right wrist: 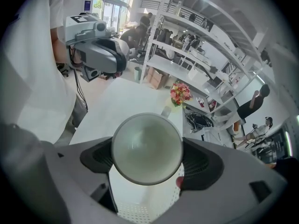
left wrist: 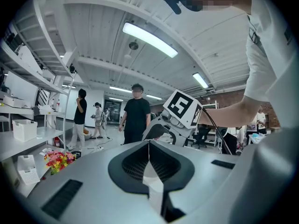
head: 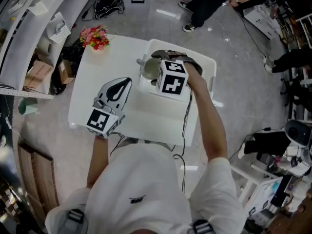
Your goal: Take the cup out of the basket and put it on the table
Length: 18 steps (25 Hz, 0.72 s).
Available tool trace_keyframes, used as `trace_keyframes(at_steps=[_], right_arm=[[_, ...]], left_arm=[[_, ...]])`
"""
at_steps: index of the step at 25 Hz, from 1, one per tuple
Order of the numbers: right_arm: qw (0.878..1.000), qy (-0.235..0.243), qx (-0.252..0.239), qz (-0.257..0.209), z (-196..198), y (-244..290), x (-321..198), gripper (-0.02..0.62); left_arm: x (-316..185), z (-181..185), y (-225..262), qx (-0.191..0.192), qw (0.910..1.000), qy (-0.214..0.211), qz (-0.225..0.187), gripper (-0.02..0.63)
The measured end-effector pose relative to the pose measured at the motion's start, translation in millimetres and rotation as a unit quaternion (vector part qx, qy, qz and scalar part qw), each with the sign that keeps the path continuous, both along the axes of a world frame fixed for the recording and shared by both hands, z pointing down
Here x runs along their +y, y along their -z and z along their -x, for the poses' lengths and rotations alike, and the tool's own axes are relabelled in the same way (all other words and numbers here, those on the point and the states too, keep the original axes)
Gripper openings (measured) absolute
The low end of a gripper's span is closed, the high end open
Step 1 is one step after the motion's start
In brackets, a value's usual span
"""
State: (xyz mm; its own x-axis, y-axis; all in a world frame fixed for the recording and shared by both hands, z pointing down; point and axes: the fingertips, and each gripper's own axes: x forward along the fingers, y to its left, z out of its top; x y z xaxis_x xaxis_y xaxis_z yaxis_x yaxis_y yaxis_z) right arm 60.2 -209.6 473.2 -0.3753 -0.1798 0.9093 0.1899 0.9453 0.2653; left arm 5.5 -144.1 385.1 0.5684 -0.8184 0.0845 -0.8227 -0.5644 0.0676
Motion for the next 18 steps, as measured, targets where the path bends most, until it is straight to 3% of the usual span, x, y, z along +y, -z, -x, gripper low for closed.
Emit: trace_keyframes(at_steps=[18], right_arm=[[0.998,0.055,-0.006,-0.006,61.4,9.3,15.7,0.422]], left_arm=[[19.1,50.8,3.3,-0.001,0.9987,0.051,-0.004,0.012]])
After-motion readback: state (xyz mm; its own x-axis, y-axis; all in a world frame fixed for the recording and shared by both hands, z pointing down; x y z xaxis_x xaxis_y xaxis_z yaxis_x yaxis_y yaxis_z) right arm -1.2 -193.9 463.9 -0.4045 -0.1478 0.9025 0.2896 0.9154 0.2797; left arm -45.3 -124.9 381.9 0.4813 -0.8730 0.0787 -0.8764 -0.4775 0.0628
